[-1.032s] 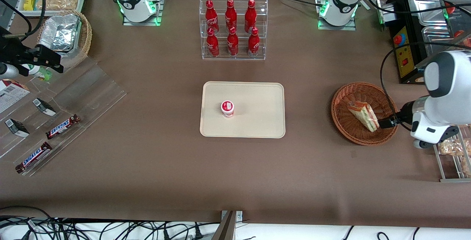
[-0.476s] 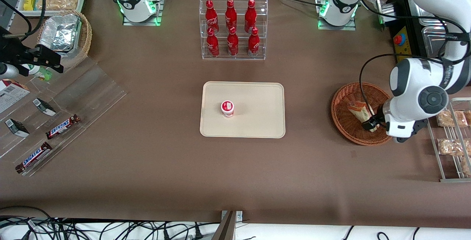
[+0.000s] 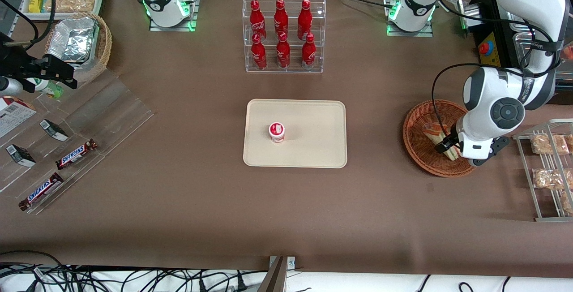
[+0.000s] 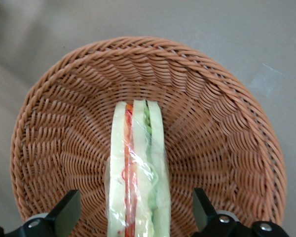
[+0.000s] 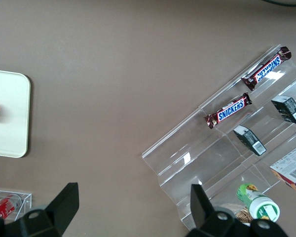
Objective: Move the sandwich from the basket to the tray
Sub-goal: 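Lower the open left gripper and close it on the sandwich, then lift the sandwich and carry it over the cream tray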
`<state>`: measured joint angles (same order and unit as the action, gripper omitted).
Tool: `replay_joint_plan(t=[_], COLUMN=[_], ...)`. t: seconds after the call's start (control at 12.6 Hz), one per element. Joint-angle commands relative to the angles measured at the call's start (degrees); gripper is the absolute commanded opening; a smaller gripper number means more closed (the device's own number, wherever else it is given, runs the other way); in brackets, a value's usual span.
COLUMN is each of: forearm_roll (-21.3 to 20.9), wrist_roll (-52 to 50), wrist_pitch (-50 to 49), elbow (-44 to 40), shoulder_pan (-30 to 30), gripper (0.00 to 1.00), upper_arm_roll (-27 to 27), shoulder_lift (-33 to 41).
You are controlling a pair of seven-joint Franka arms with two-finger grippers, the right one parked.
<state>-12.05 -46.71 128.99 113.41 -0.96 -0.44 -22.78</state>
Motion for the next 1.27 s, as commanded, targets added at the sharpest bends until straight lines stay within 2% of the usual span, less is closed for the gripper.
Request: replay_joint_plan(t=[0.0, 0.4, 0.48, 0.71, 0.79, 0.95, 1.19], forearm_roll=[-2.5, -2.5, -2.5, -2.5, -2.5, -2.5, -2.5], wrist_roll=[-2.3, -3.6, -4.6, -5.8, -5.7, -5.6, -3.6], wrist_pitch=[1.5, 1.5, 1.5, 1.6, 1.5, 1.5, -0.8], elbow=[2.7, 2.6, 2.5, 2.3, 2.3, 2.3, 1.1], shoulder_pan=[0.0, 0.2, 0.2, 0.3, 0.3, 0.3, 0.1], gripper=[1.0, 1.0, 0.94, 0.45, 0.37, 0.32, 0.32], upper_arm_roll=[-0.3, -0.4, -1.1, -1.6, -1.6, -1.6, -1.6], shoulder_lift=[1.5, 1.2, 0.6, 0.0, 0.1, 0.2, 1.2])
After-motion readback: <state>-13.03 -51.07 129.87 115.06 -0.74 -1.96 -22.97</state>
